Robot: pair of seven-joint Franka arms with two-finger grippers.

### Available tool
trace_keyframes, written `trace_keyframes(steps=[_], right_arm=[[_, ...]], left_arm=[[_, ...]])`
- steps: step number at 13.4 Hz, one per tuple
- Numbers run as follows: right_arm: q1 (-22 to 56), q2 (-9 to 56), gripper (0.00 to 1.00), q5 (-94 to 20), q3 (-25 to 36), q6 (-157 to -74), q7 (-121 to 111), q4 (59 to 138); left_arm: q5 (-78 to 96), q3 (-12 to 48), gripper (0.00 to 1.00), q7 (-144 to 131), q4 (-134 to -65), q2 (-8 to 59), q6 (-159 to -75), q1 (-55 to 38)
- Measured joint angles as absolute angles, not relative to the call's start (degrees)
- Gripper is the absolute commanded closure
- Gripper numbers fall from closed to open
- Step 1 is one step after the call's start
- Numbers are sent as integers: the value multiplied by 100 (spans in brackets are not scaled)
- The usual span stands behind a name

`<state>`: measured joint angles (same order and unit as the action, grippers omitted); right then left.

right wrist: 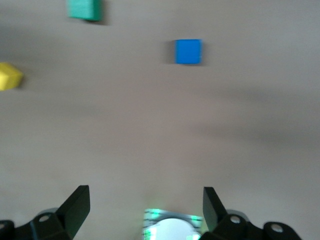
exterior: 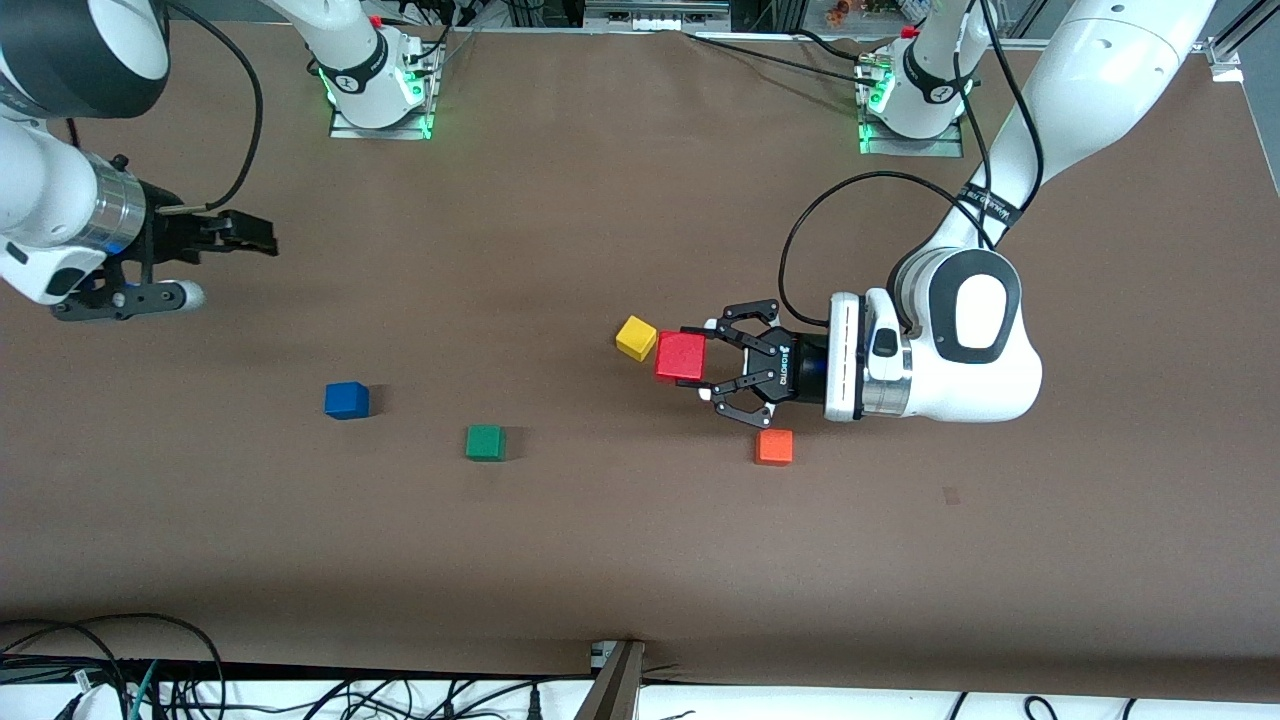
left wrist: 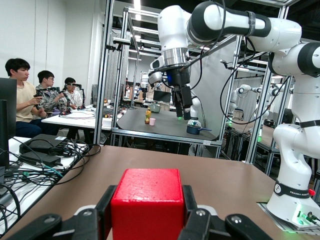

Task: Pass red block to right arm, stack on blue
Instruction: 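Reach the right gripper toward the red cube held by the left gripper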

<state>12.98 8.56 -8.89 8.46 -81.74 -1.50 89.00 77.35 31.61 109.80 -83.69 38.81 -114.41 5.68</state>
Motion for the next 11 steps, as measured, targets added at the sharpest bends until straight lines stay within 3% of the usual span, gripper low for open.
trace_keyframes(steps=[5,11], right_arm=[[1272,1136,0,-3347,897,-8139,-158,8912],[1140,2057,0,-6366,912,-8182,-163,8924]], left_arm=[[7737,3161,100,10982,-8365,3883,-11442,556],[7750,3162,100,10982,-8360,3896,-11451,485]])
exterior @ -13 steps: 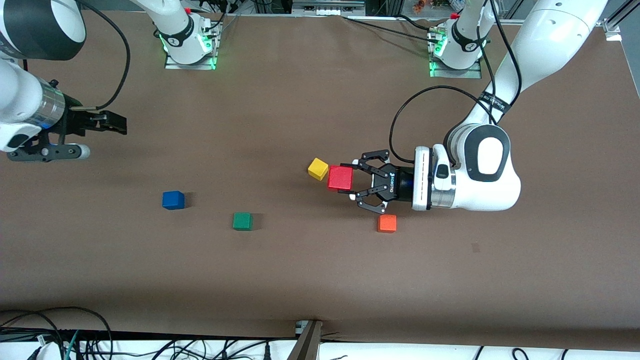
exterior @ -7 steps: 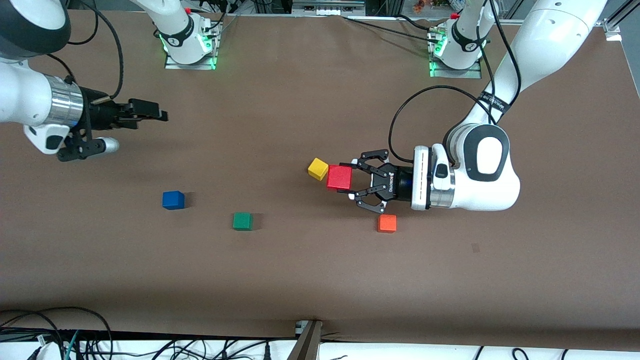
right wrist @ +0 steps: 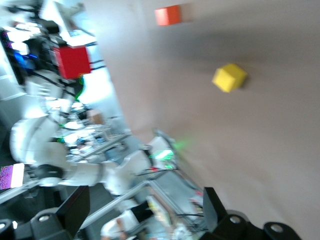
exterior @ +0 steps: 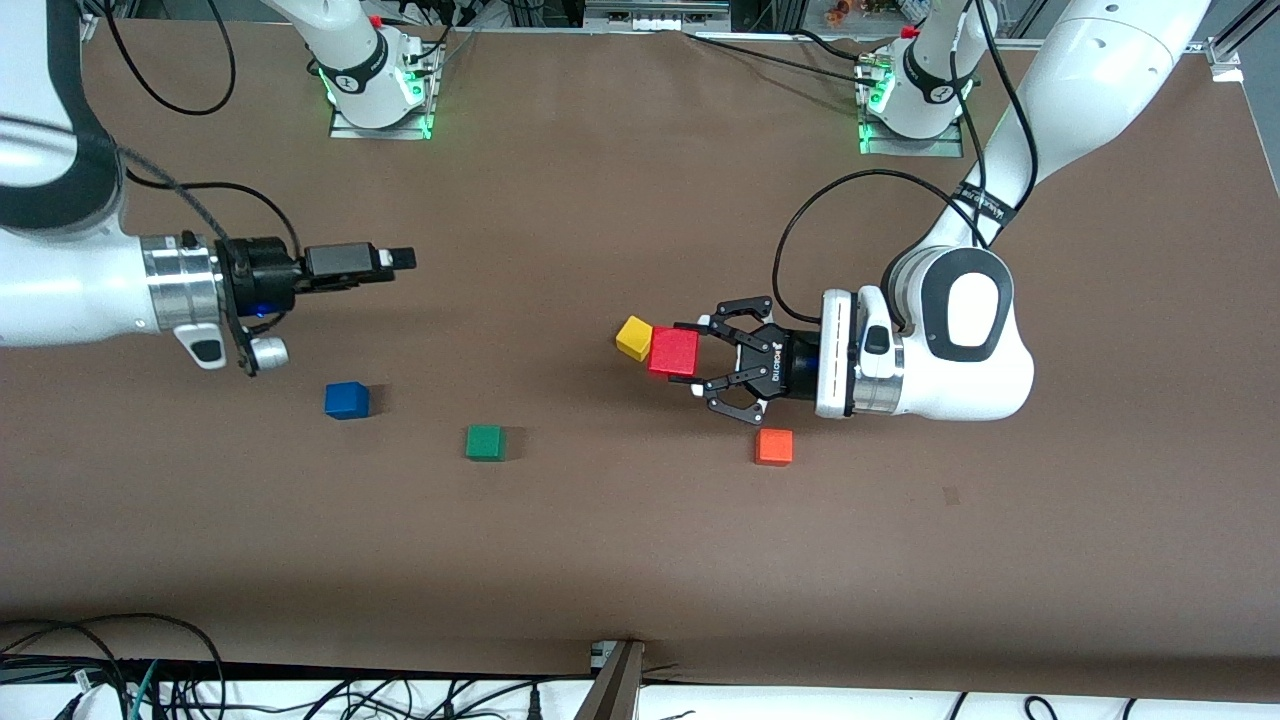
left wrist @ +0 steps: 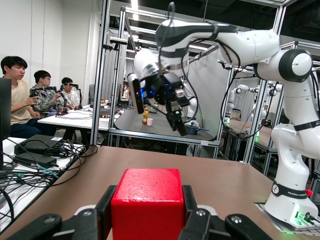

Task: Pass red block to right arm, stack on blue
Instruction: 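Reach the right gripper toward the red cube held by the left gripper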

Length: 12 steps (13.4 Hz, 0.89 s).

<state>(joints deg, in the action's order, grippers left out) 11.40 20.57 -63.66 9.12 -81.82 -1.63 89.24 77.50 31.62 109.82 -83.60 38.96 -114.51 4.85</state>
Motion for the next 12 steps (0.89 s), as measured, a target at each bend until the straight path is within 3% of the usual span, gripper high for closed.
trace_keyframes(steps=[3,7,12], right_arm=[[1292,2432,0,-7428,869,-8623,-187,8919],[2029,2692,0,-8517,825,-9968,-168,8915],[2768,2771,0,-9002,820,-11131,-96,8910]], left_arm=[[7810,3161,100,10982,-8360,3952,-11462,456],[7986,3161,100,10996,-8358,3982,-11462,404],[8434,3164,100,11301,-8358,4031,-11894,70]])
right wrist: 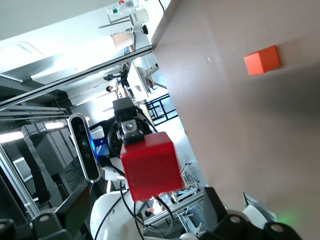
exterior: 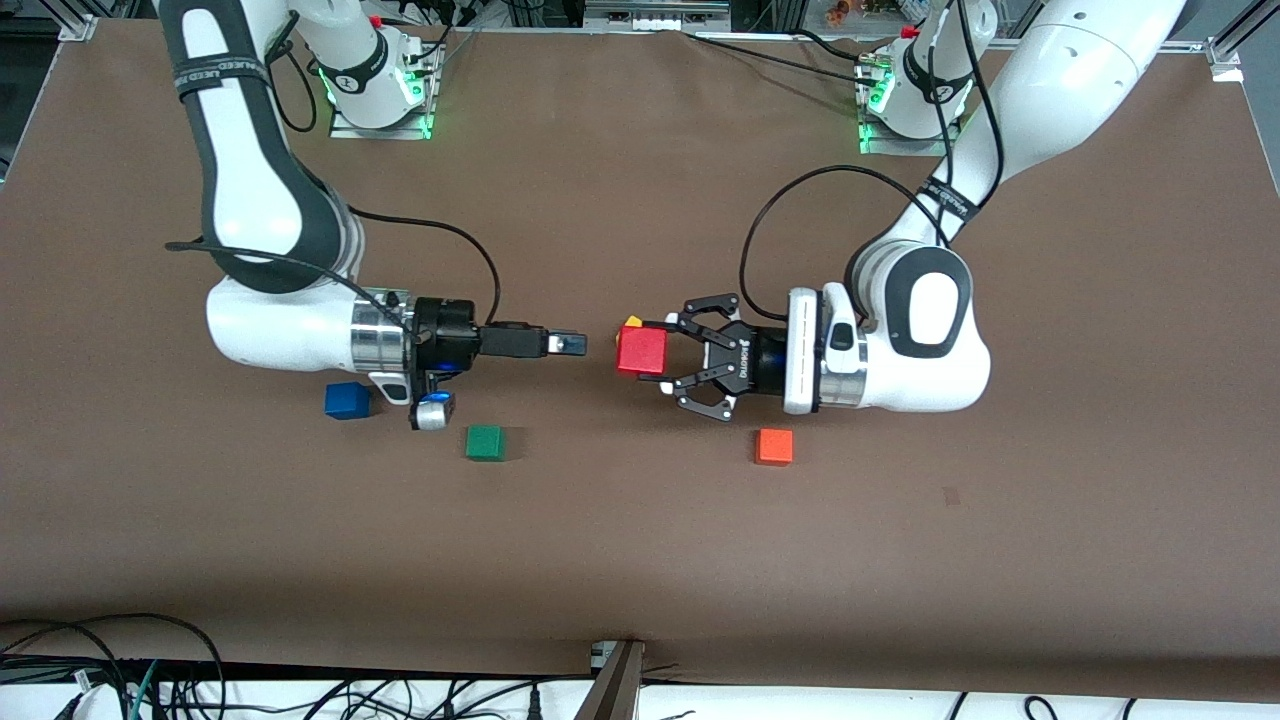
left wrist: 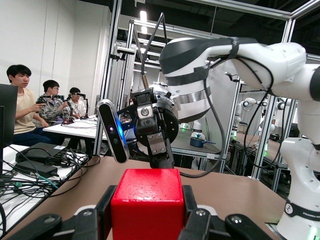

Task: Pass red block to right arm, stack on blue
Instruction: 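Reach the right gripper toward the red cube held by the left gripper, then close the right gripper on the red cube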

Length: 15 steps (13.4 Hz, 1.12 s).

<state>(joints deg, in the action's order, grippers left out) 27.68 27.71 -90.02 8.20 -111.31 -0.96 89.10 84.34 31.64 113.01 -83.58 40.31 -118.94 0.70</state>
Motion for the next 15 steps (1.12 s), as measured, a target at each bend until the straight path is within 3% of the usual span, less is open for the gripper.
trace_keyframes(steps=[15], right_arm=[[2869,2889,0,-9256,844,-11324,-38,8931]], left_arm=[[8484,3151,100,11350,-8357,4045,-12008,-1]])
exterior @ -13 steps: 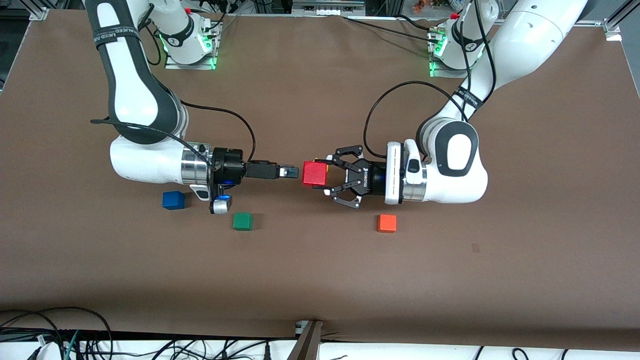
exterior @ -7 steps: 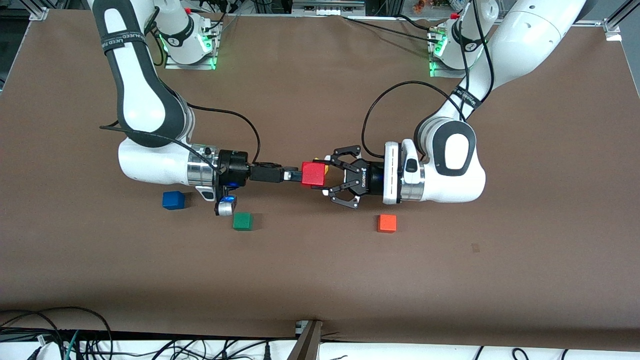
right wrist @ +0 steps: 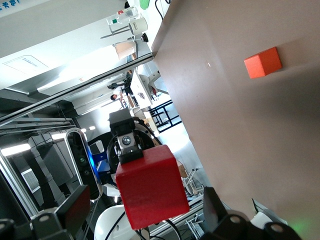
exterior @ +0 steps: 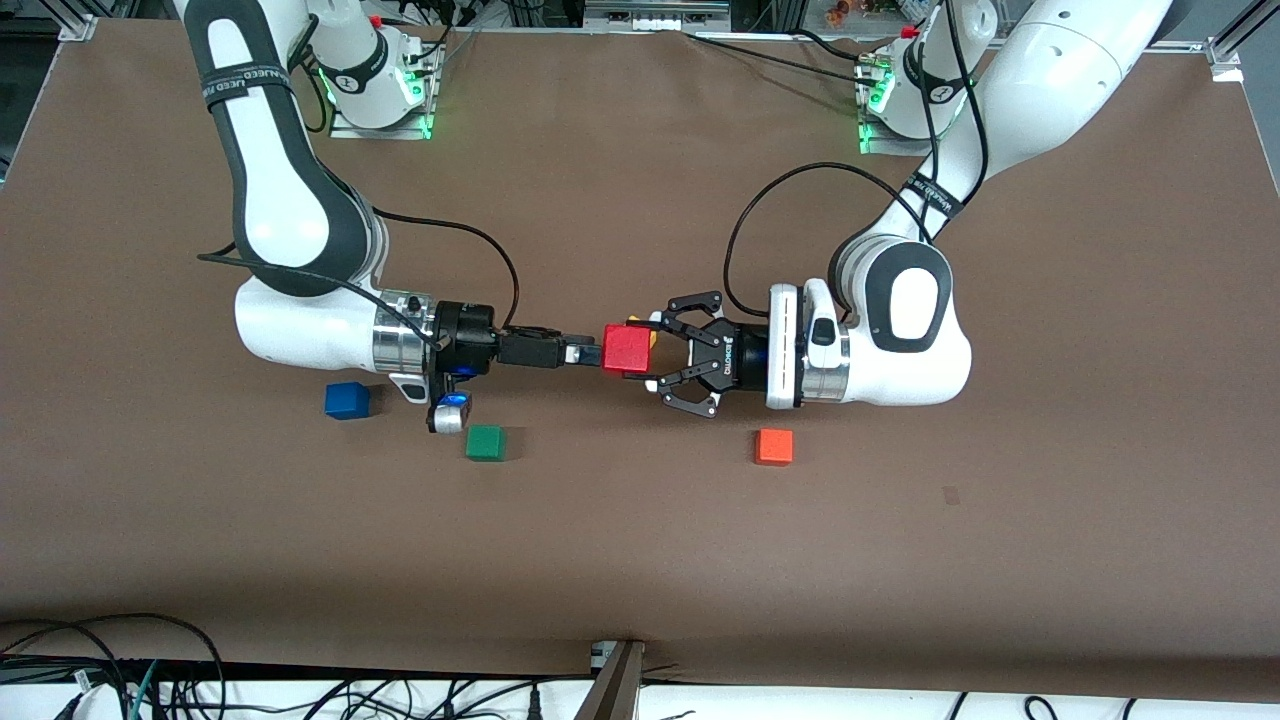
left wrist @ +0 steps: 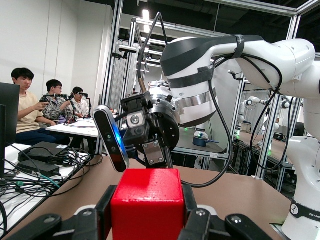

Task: Pass red block to right arm, stack on blue
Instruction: 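Close the right gripper on the red cube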

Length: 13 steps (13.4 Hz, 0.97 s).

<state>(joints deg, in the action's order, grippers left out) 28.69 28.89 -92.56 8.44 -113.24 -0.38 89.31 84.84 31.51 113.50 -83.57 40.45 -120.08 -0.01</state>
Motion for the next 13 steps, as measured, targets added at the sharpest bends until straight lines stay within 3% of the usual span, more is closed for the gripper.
trace_keyframes(steps=[10,13], right_arm=[[2934,2914,2,-9706,841,-11418,-36,9020],[3038,2915,14,-9708,839,-11579,-36,9020]], left_arm=[[8489,3147,100,11360,-8357,4045,-12008,2],[8490,3147,100,11361,-8357,4045,-12008,2]])
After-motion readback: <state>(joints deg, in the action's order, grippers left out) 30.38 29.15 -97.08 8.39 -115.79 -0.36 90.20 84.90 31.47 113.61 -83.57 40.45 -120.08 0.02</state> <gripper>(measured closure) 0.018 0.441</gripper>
